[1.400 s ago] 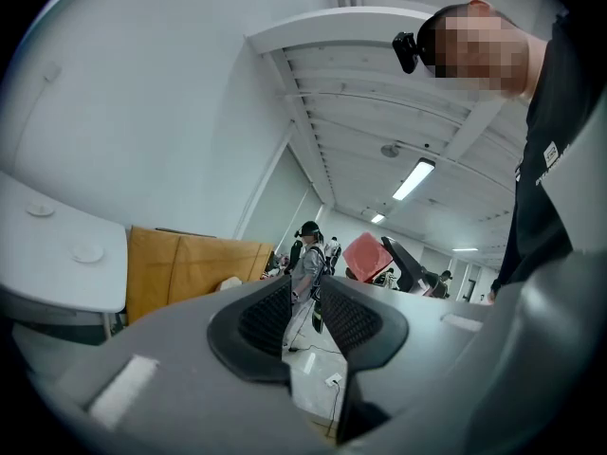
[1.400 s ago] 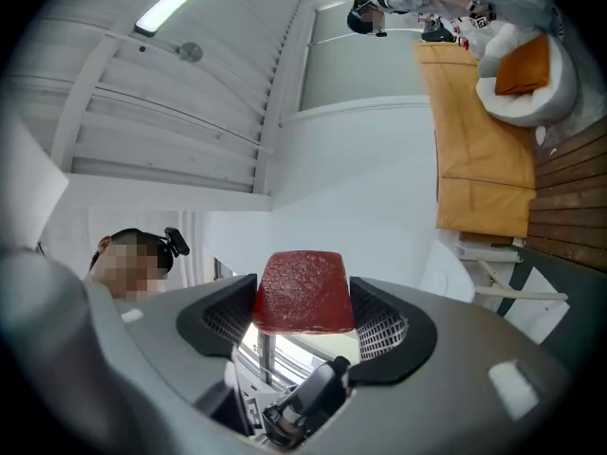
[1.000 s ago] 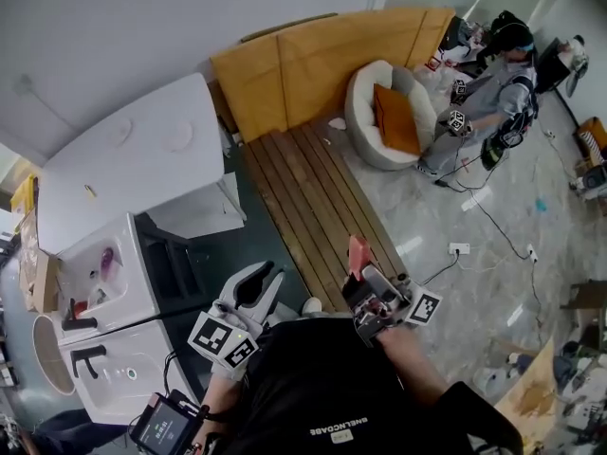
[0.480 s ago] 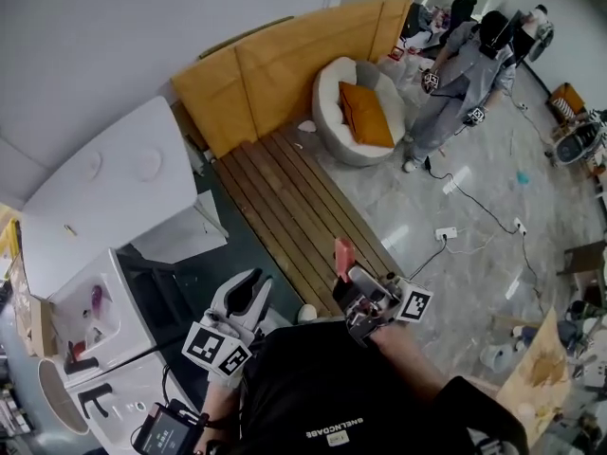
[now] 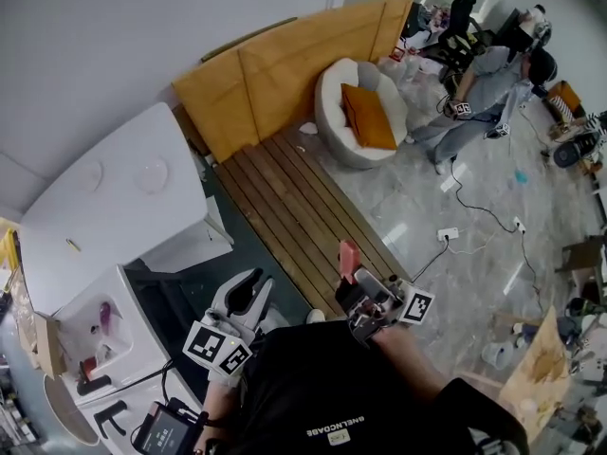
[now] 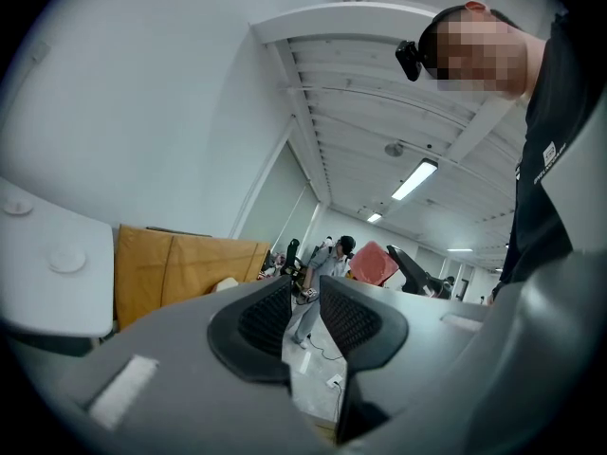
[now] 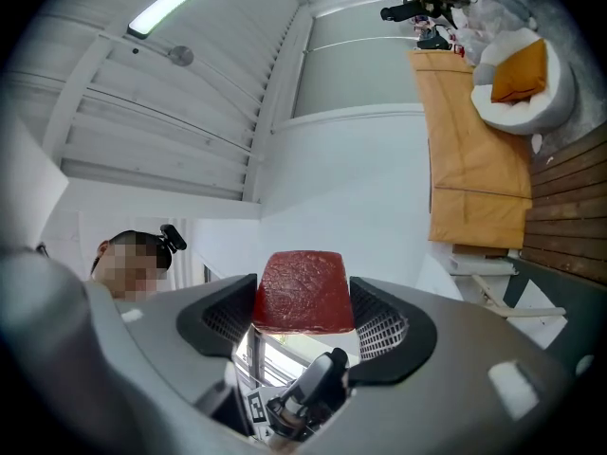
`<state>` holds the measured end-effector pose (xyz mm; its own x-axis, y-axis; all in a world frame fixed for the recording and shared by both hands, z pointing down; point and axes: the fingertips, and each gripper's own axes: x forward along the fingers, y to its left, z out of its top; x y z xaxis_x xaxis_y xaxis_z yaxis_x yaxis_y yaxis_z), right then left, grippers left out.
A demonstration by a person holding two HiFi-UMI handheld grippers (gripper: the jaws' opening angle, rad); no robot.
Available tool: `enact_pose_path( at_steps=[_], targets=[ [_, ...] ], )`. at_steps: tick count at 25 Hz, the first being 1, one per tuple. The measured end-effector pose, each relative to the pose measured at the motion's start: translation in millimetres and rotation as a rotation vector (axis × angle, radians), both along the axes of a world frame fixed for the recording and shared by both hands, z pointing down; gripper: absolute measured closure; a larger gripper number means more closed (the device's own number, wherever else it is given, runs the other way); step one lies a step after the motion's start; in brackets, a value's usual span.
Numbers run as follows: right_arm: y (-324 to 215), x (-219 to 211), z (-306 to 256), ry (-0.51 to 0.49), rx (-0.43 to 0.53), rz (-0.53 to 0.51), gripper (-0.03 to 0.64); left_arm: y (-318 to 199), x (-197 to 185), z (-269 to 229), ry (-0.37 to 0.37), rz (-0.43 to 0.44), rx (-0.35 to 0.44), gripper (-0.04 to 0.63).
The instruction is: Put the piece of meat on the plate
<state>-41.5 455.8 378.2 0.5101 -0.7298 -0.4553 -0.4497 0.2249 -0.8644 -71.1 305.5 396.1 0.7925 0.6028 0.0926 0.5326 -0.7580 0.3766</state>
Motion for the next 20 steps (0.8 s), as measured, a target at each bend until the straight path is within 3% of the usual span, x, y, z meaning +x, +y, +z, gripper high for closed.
enact_pose_path(
  at_steps=[12, 20],
  targets=[
    [-74.6, 57.0, 1.3, -0.008, -0.019, 0.02, 0.308, -78.3, 55.2, 1.9, -0.015, 0.008, -0.013, 0.494],
    [-138.5, 81.6, 1.4, -0.013, -0.023, 0.022, 0.308, -141.3, 71.0, 7.7, -0.033, 0.017, -0.026, 0.491]
  ],
)
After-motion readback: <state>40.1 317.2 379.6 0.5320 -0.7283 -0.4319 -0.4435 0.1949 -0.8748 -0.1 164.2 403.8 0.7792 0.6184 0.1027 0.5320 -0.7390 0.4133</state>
